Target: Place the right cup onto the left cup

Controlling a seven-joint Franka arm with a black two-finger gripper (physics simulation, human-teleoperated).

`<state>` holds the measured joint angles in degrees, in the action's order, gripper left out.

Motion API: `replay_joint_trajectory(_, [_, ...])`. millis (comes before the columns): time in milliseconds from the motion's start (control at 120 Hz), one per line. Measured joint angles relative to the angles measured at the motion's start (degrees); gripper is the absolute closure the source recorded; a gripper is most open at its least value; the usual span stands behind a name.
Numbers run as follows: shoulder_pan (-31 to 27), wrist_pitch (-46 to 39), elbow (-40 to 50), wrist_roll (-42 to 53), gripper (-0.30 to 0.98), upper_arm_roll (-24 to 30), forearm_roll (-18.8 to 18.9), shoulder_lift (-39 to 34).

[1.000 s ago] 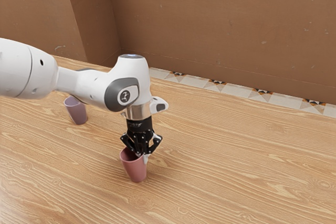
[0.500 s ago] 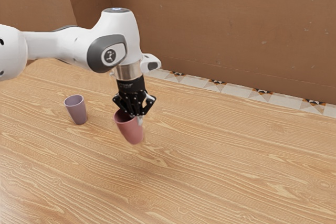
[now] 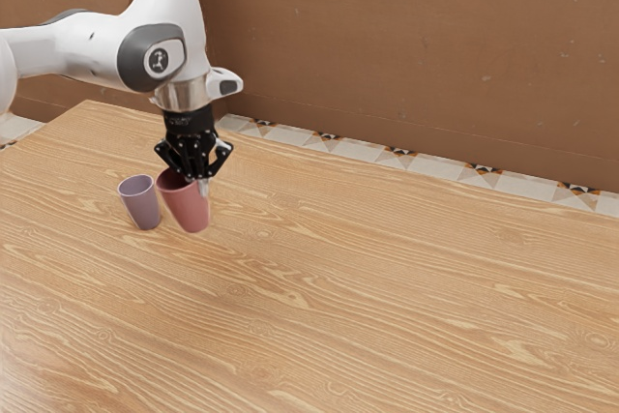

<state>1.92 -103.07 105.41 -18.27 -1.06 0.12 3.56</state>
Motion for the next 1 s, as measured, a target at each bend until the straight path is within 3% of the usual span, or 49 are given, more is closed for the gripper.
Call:
replay_joint_trajectory(492, [6.3,0.3,-3.3,6.6,0.76,-16.6,-0.2,2.2])
replay_joint_trajectory(1000, [6.5,1.4,-16.0,12.3,0.77,-22.0,-2.2,12.9])
